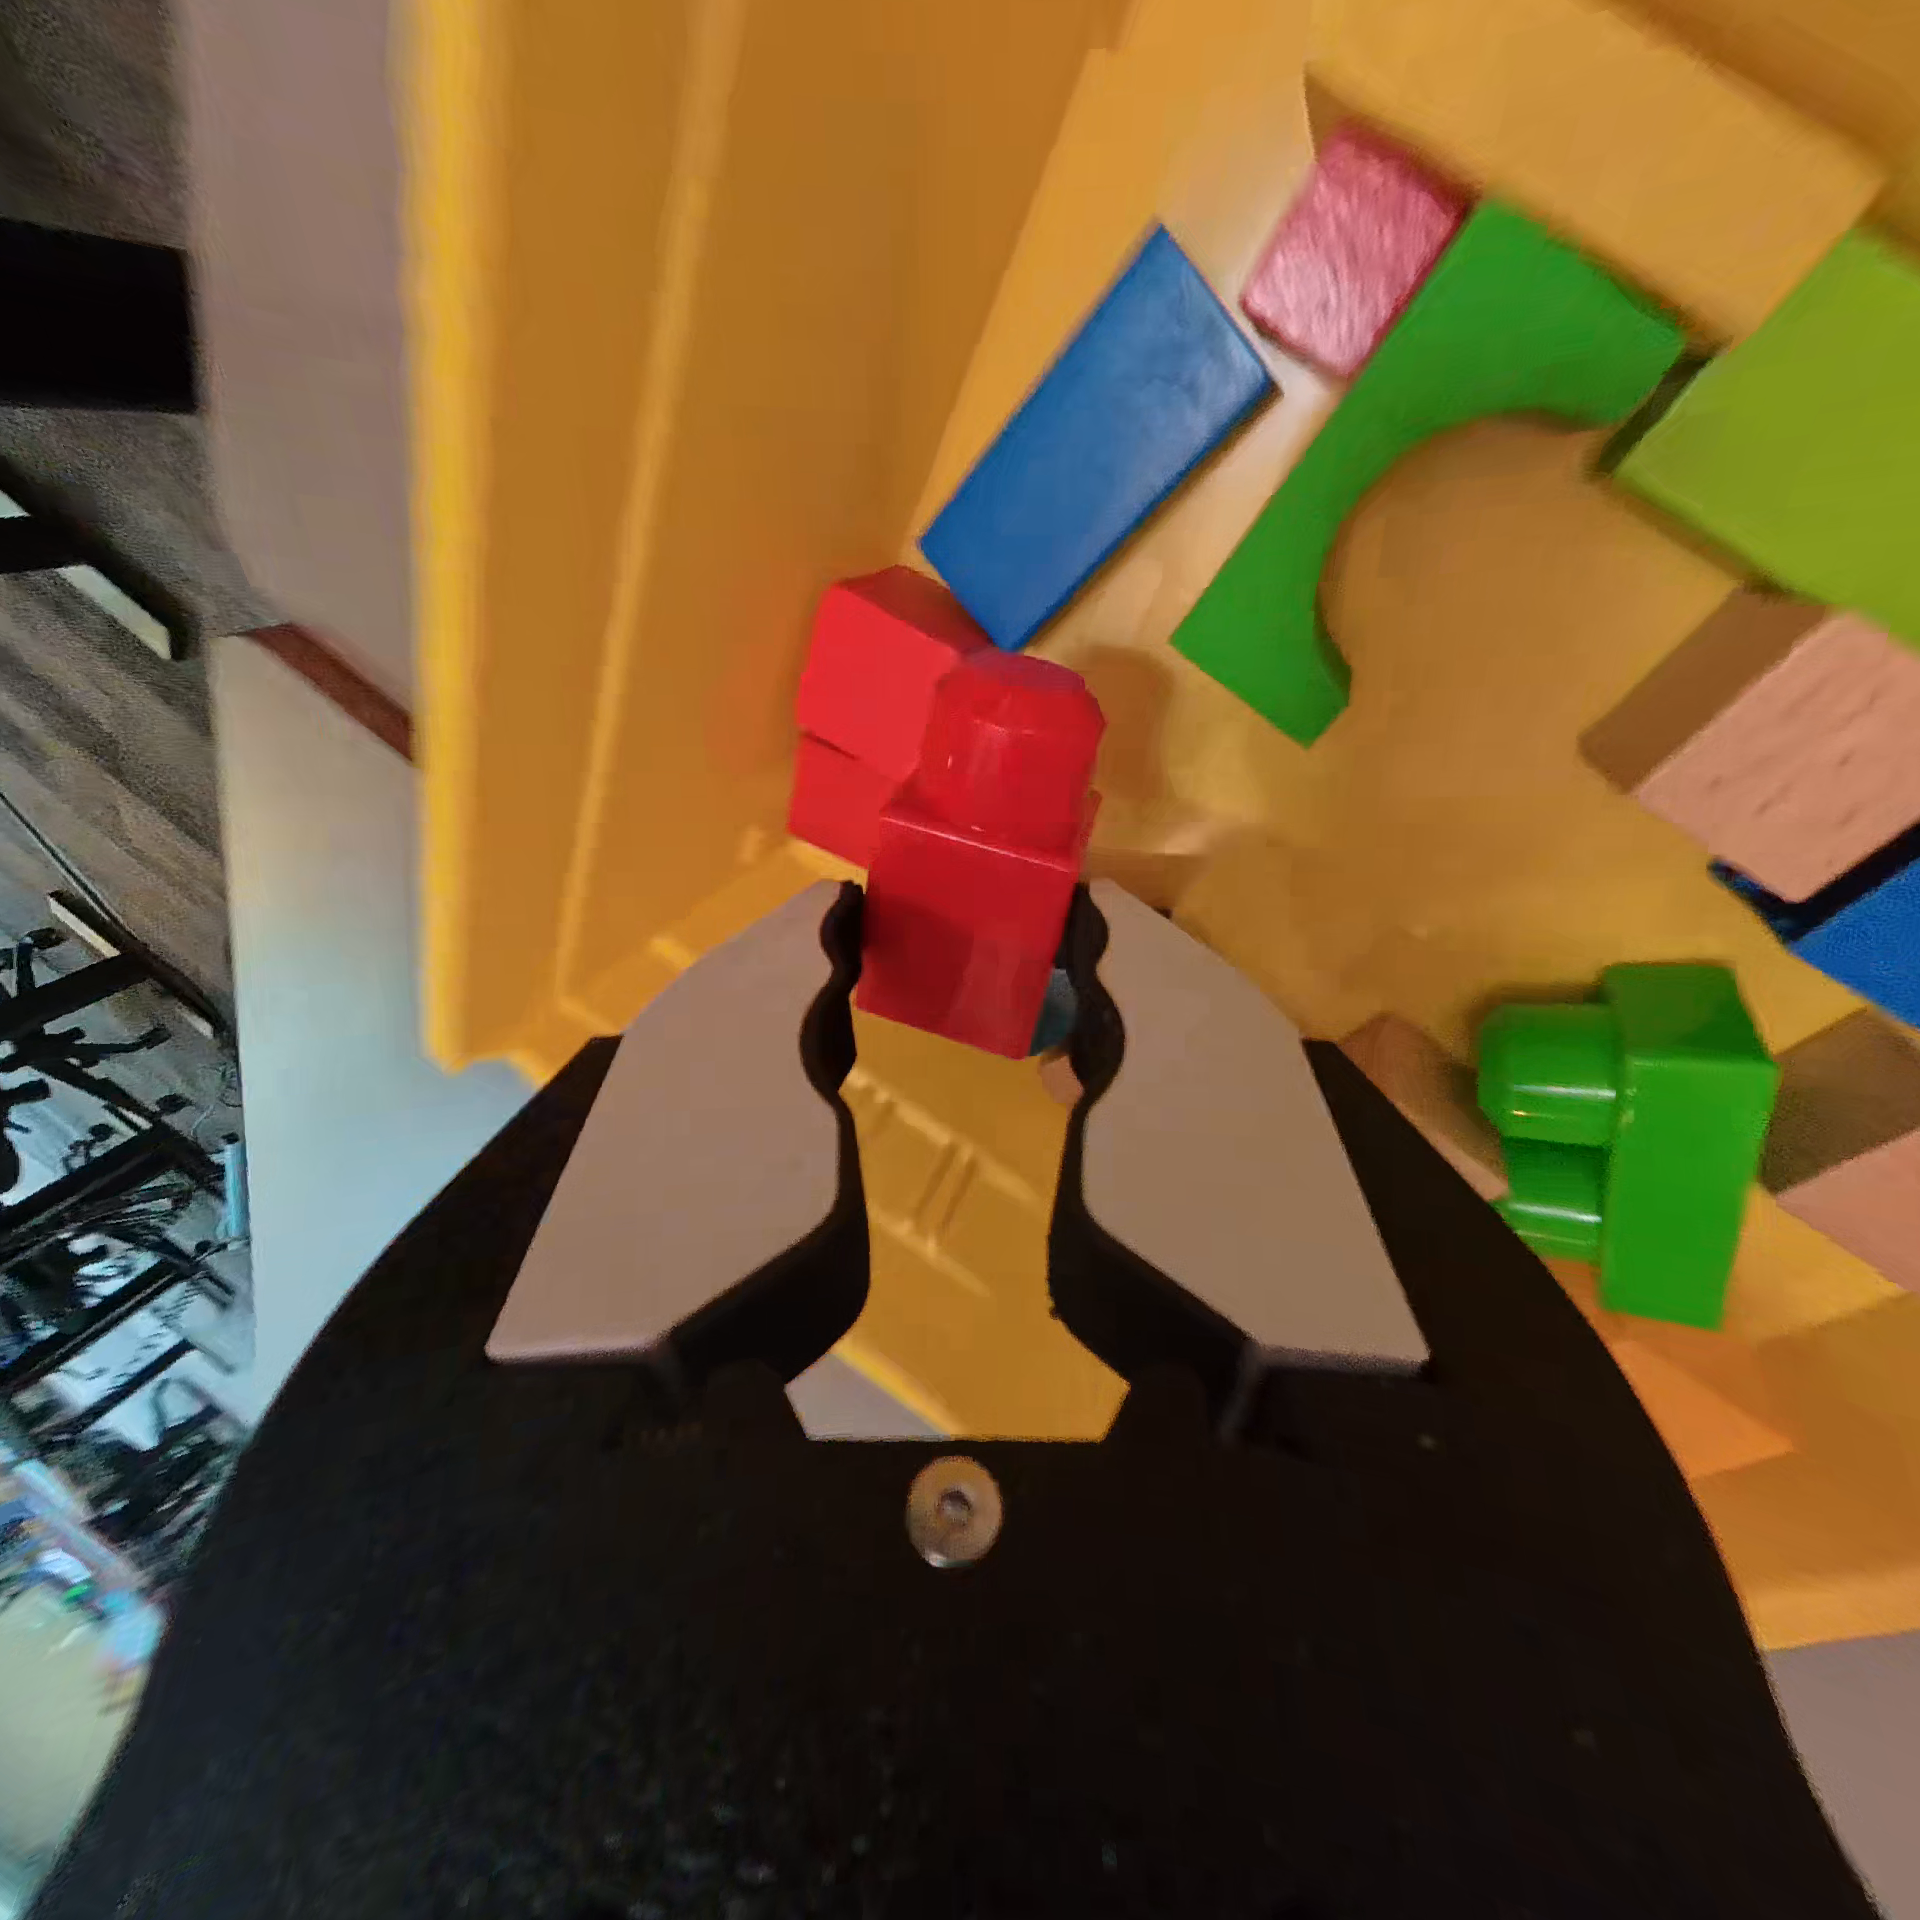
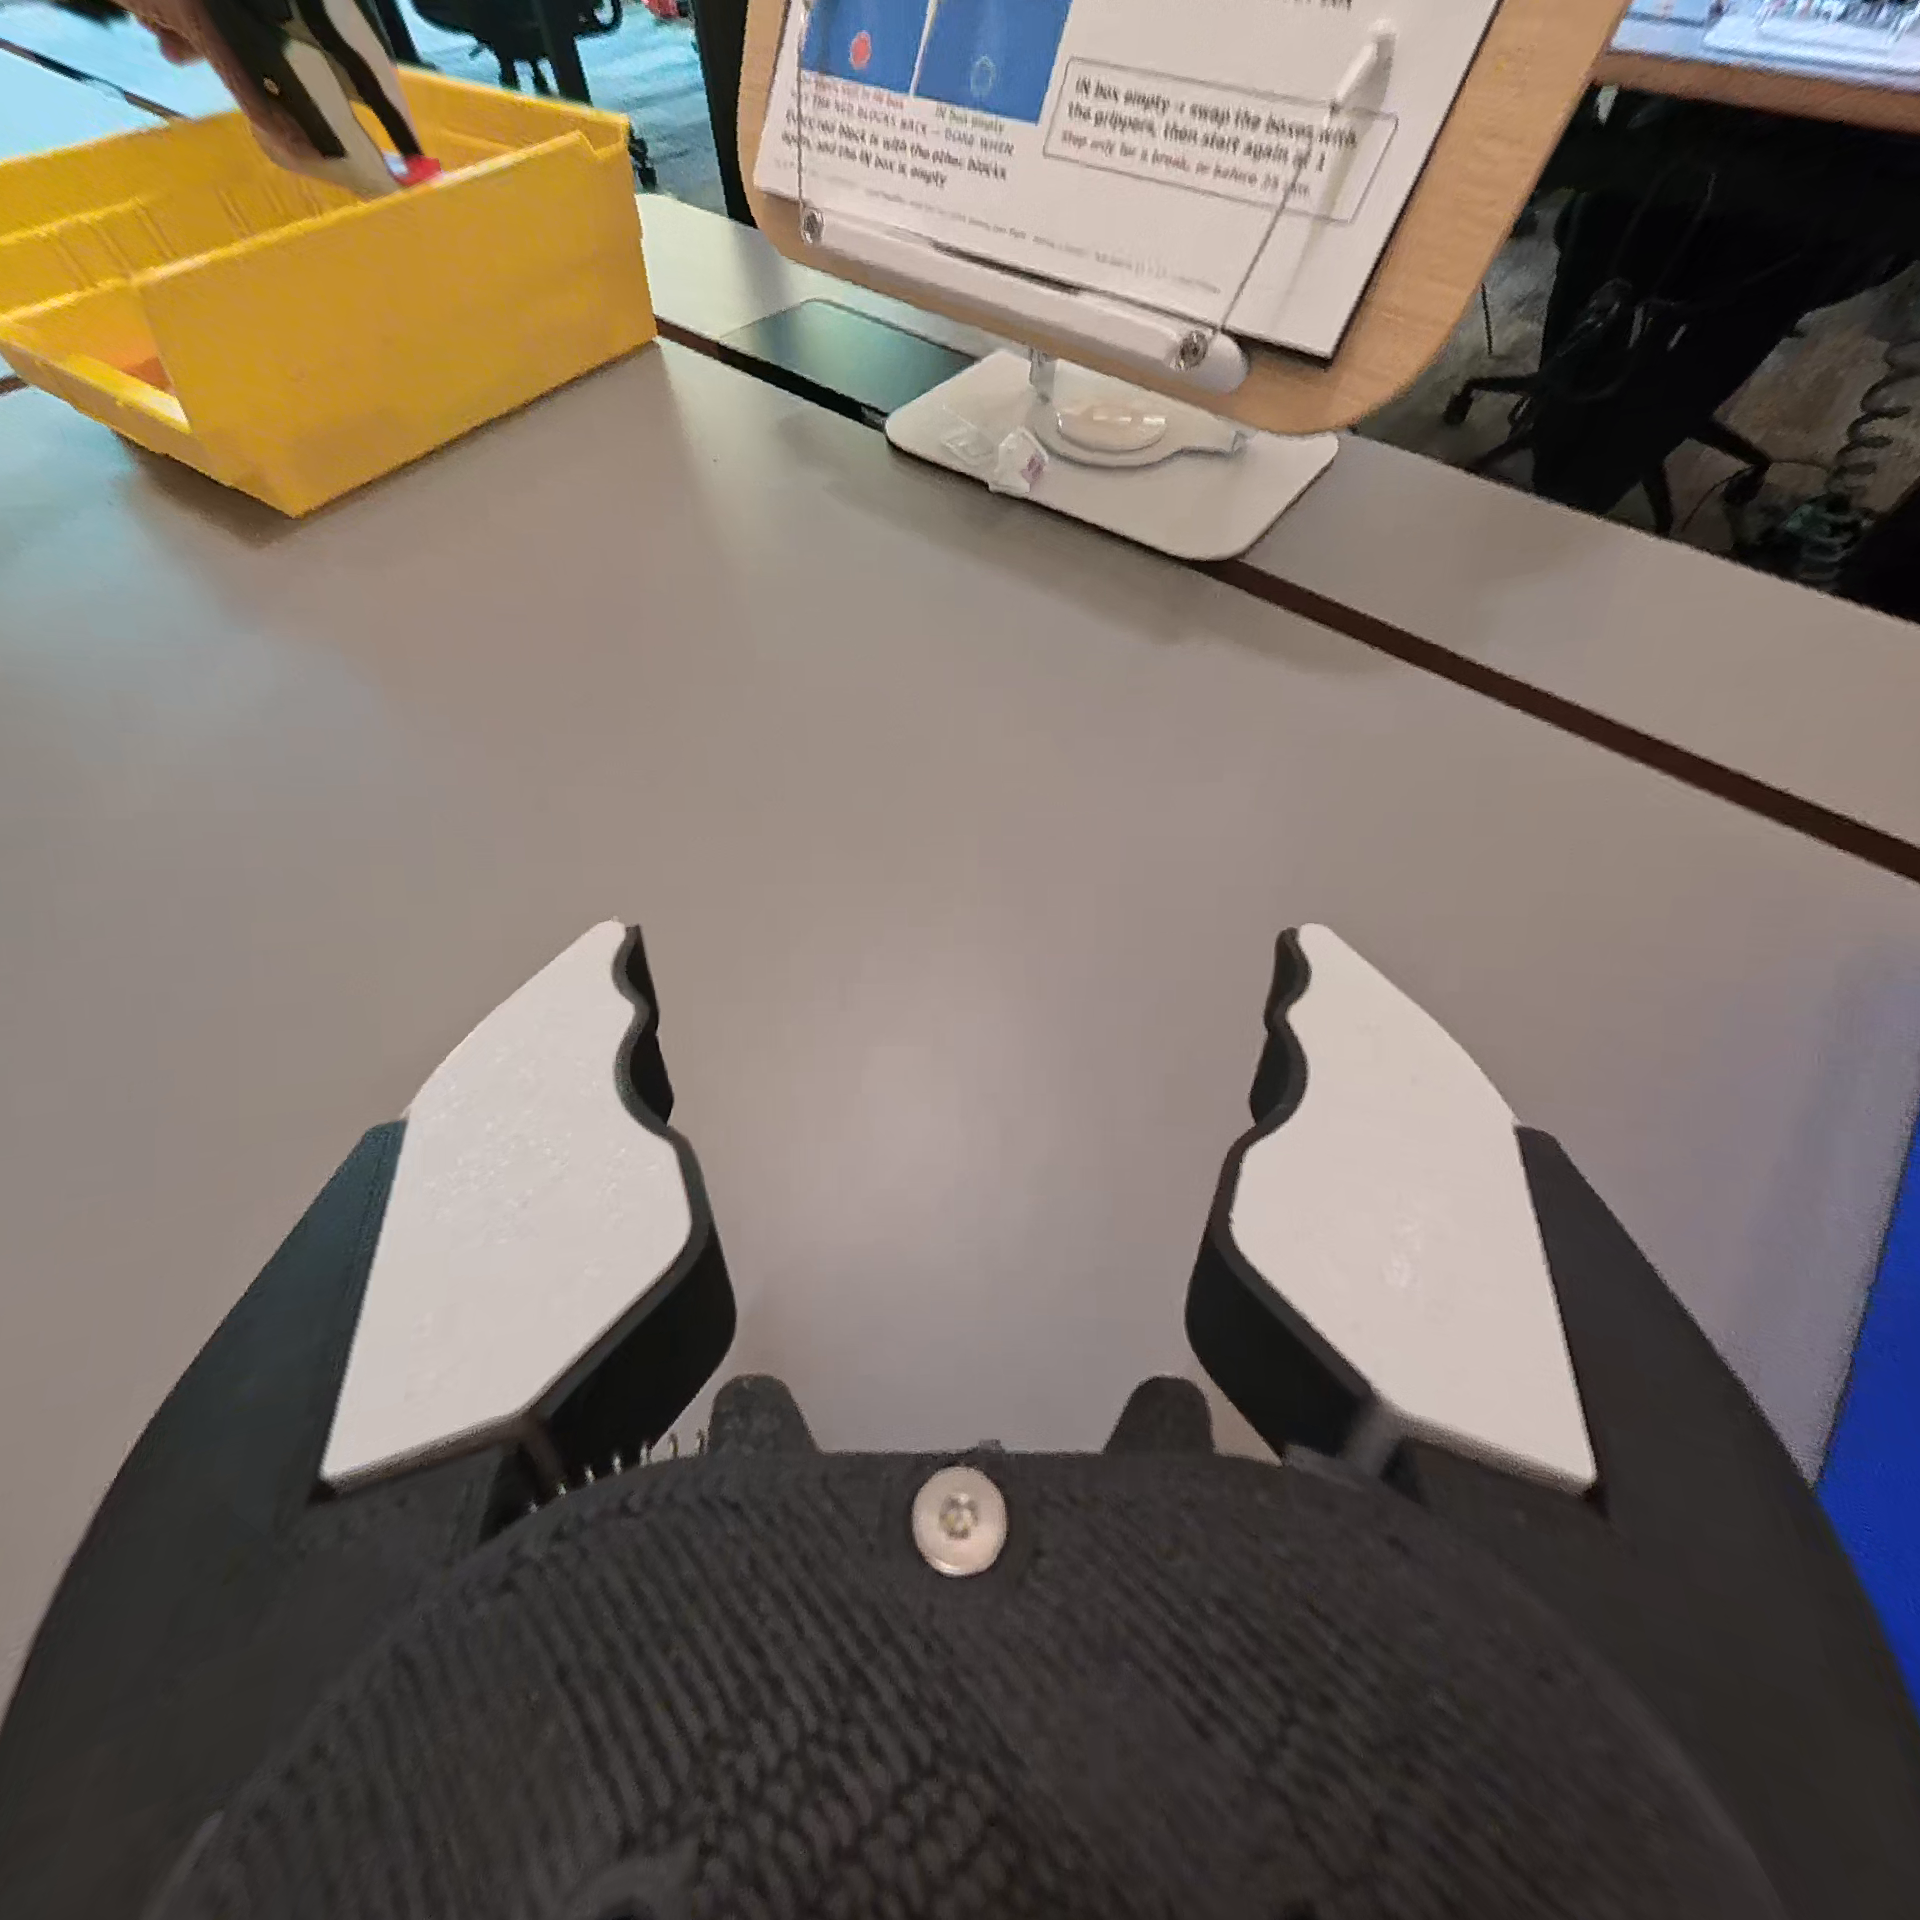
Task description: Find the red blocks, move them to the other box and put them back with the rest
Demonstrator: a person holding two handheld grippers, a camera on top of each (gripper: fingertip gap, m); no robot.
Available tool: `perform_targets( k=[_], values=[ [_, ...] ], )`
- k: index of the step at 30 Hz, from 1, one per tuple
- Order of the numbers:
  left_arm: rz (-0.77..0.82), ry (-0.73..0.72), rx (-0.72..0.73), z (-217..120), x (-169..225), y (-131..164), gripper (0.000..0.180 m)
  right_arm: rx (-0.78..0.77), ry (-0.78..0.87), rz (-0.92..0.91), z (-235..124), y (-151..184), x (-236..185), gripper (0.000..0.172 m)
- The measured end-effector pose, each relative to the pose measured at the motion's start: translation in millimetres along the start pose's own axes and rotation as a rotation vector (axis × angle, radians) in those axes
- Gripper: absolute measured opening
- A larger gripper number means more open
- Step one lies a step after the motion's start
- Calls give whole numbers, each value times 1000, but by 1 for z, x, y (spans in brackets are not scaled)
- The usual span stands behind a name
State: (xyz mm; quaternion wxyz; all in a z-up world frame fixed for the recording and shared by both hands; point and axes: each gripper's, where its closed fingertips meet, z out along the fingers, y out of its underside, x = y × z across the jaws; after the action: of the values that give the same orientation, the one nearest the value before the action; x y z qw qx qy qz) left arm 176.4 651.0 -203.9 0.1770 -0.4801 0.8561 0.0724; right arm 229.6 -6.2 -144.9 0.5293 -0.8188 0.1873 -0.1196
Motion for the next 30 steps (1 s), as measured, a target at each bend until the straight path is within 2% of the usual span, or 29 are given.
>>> perform_targets(
  k=[5,9,13,16,20,22,30],
  values=[
    [-161,-30,388,-101,2,-51,38,91,-68,-67,18,-40,-12,96],
    [-142,68,783,-186,65,-112,37,222,-192,-117,39,-90,-41,81],
    [-159,198,1042,-236,136,-155,38,324,-347,-132,60,-136,-80,75],
    [-157,369,1177,-257,194,-184,38,379,-425,-182,73,-162,-107,73],
    [-93,502,1279,-270,253,-212,37,446,-528,-215,78,-181,-138,62],
    [-68,552,1307,-273,273,-221,37,465,-547,-218,79,-185,-144,56],
    [5,706,1360,-277,313,-237,37,423,-620,-215,82,-173,-152,54]
  ],
)
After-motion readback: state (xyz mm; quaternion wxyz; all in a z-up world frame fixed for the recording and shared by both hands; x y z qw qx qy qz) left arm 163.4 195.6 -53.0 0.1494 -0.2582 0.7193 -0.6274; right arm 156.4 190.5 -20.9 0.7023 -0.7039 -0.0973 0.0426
